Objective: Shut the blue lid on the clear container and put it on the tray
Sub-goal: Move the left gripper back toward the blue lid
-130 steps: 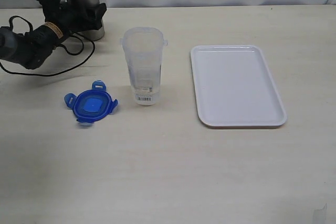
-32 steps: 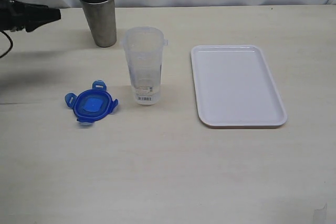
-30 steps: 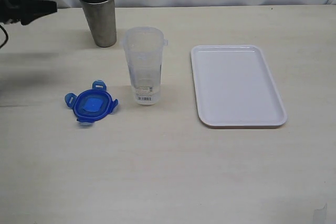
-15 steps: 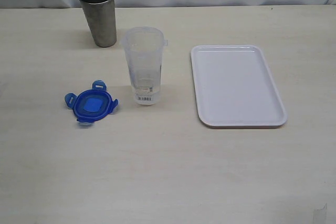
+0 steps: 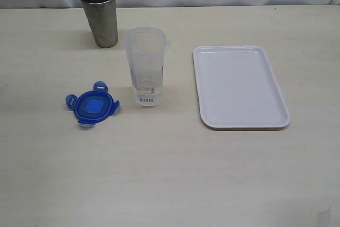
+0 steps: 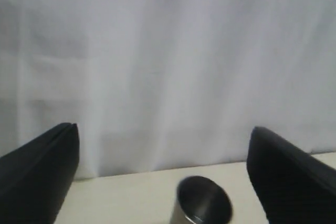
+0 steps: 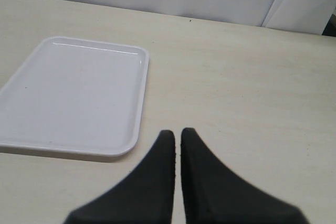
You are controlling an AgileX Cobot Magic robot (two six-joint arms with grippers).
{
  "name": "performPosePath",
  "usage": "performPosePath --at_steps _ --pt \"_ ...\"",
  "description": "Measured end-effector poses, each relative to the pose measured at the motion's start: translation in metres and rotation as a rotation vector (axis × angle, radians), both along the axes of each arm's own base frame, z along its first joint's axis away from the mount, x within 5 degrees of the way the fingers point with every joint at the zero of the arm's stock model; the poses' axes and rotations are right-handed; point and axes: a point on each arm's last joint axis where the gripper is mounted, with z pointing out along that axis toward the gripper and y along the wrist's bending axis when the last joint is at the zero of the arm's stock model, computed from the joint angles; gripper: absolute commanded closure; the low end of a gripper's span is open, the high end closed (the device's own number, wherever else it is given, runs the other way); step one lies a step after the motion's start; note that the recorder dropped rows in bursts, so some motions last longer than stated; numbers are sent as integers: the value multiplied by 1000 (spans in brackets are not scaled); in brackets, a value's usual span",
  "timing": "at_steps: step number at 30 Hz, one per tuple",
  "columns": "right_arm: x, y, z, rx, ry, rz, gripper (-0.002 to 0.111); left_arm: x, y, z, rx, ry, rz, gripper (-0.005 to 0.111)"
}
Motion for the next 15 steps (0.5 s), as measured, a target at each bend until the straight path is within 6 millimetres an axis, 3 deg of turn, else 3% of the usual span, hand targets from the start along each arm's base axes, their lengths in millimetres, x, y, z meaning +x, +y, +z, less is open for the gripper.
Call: performPosePath --at_steps 4,7,9,12,15 --pt "0 0 0 0 0 0 104 -3 22 -1 75 -29 295 26" --pt "0 0 0 0 0 0 104 -17 50 3 400 -71 856 26" --pt "0 0 0 0 0 0 104 -23 60 3 618 -21 1051 26" --pt "0 0 0 0 0 0 104 -18 65 -7 833 192 1117 26" --pt "0 0 0 0 0 0 104 -3 60 -38 860 494 969 26"
